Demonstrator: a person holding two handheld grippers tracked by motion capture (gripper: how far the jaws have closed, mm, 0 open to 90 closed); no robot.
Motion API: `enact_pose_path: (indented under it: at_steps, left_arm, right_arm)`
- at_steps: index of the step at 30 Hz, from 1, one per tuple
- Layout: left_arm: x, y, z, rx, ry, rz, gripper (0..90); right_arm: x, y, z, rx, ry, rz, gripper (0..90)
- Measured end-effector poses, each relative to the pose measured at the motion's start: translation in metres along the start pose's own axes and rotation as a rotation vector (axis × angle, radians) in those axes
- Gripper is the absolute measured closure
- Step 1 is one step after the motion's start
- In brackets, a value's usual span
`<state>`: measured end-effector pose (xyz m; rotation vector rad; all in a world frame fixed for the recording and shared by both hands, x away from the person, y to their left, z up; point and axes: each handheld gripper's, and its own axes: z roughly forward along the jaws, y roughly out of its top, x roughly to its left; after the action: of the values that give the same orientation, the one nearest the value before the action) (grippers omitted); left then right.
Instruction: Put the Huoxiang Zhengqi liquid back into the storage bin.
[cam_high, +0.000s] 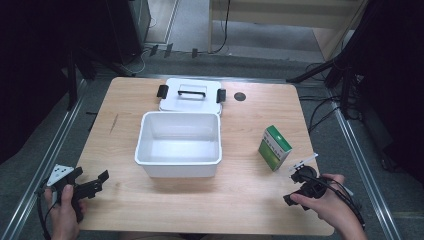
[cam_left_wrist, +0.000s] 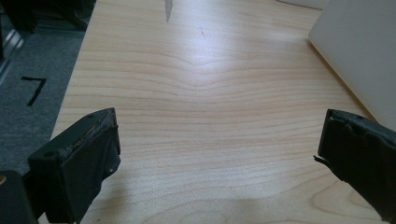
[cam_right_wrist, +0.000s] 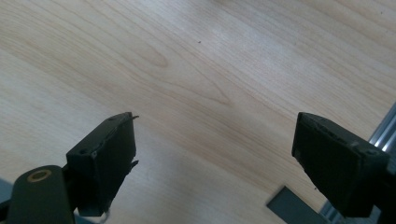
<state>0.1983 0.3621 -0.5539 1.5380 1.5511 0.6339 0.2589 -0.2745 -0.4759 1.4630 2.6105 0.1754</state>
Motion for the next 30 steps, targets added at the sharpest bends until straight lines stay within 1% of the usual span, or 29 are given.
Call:
enact_pose_path:
  at_steps: [1,3,5,9,10,11,14,15,16,17,19,20,21,22,23,26,27,28,30]
  left_arm:
    - [0.000,0.000,0.000,0.000,0.001,0.001,0.0]
    - [0.000,0.000,0.000,0.000,0.001,0.001,0.0]
    - [0.000,0.000,0.000,0.002,-0.001,-0.001,0.0]
    - [0.000,0.000,0.000,0.001,-0.002,-0.001,0.0]
    - [0.000,0.000,0.000,0.001,-0.002,-0.001,0.0]
    - [0.000,0.000,0.000,0.003,-0.002,-0.002,0.0]
    - [0.000,0.000,0.000,0.002,-0.002,-0.001,0.0]
    - [0.000,0.000,0.000,0.002,-0.002,-0.001,0.0]
    - [0.000,0.000,0.000,0.003,-0.002,-0.001,0.0]
    - [0.000,0.000,0.000,0.003,-0.002,-0.001,0.0]
    - [0.000,0.000,0.000,0.002,-0.003,-0.002,0.0]
    - [0.000,0.000,0.000,0.002,-0.003,-0.002,0.0]
    - [0.000,0.000,0.000,0.003,-0.002,-0.002,0.0]
    - [0.000,0.000,0.000,0.004,-0.003,-0.002,0.0]
    - [0.001,0.000,0.000,0.004,-0.004,-0.002,0.0]
    - [0.001,0.000,0.000,0.003,-0.005,-0.003,0.0]
    - [0.001,0.000,0.000,0.003,-0.005,-0.003,0.0]
    - [0.001,0.000,0.000,0.003,-0.006,-0.003,0.0]
    - [0.001,0.000,0.000,0.004,-0.006,-0.004,0.0]
  right_arm:
    - [0.000,0.005,-0.004,0.014,0.001,0.002,14.0]
    - [-0.001,0.013,-0.010,0.025,-0.003,0.008,15.9]
    - [-0.004,0.021,-0.017,0.032,-0.006,0.015,16.0]
    - [-0.008,0.034,-0.030,0.027,-0.009,0.015,17.0]
    - [-0.008,0.034,-0.030,0.027,-0.009,0.015,17.0]
    - [-0.009,0.041,-0.035,0.024,-0.006,0.017,17.3]
    - [-0.010,0.049,-0.042,0.025,0.004,0.024,18.5]
    - [-0.010,0.049,-0.042,0.025,0.004,0.024,18.5]
    - [-0.010,0.055,-0.046,0.032,0.013,0.025,22.6]
    - [-0.010,0.055,-0.046,0.032,0.013,0.025,22.6]
    - [-0.010,0.063,-0.050,0.041,0.031,0.021,25.3]
    - [-0.010,0.063,-0.050,0.041,0.031,0.021,25.3]
    - [-0.011,0.068,-0.051,0.047,0.043,0.015,27.0]
    - [-0.011,0.068,-0.051,0.047,0.043,0.015,27.0]
    - [-0.012,0.075,-0.051,0.063,0.052,0.020,28.3]
    - [-0.013,0.082,-0.052,0.076,0.060,0.029,30.5]
    - [-0.013,0.082,-0.052,0.076,0.060,0.029,30.5]
    - [-0.014,0.087,-0.053,0.079,0.074,0.021,30.6]
    - [-0.015,0.090,-0.053,0.080,0.078,0.017,31.0]
